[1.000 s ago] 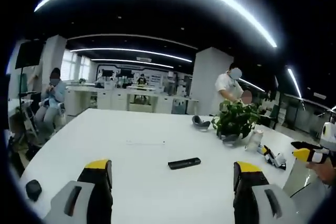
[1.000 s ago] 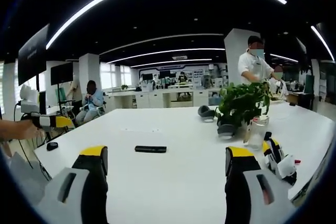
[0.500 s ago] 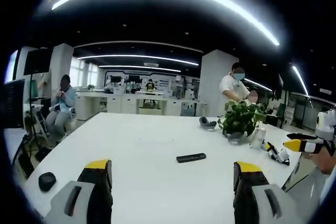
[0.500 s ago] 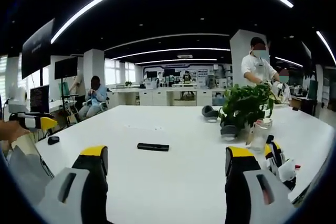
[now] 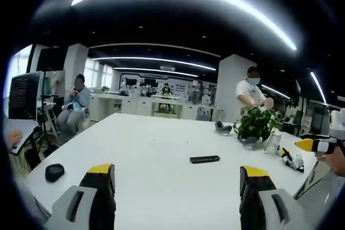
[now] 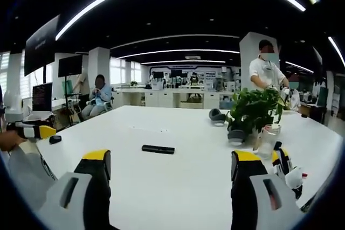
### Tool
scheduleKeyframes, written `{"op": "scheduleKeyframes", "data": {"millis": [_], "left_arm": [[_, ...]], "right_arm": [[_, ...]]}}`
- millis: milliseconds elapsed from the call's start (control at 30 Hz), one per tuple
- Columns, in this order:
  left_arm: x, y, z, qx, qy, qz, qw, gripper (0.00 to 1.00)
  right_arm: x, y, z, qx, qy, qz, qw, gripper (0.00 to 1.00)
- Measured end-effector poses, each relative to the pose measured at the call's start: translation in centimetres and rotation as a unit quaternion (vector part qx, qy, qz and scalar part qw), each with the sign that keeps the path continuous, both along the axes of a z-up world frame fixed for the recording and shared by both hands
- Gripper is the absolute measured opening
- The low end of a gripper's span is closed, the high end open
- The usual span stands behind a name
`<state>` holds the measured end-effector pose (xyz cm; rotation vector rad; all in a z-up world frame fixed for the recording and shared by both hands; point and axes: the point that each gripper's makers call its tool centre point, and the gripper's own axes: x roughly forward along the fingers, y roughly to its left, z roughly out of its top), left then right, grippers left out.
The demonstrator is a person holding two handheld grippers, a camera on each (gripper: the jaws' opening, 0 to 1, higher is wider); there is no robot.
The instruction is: Press the specified remote control buttons in sequence, fully releasing each button before pressing the next.
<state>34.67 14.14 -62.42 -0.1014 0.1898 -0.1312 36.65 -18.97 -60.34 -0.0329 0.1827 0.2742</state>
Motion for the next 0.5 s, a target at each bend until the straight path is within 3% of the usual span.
{"op": "scheduleKeyframes", "data": {"millis": [133,500], "left_arm": [[0.26,0.8,-0.06,0.021,-0.004,0.025,0.9995,1.0],[0.11,0.45,-0.31,0.038,0.0,0.02,0.9991,1.0]], "right_arm": [[-0.09,0.33,-0.03,-0.002,0.001,0.007,1.0,0.96],[-0.18,0.29,0.07,-0.003,-0.002,0.007,1.0,0.95]]}}
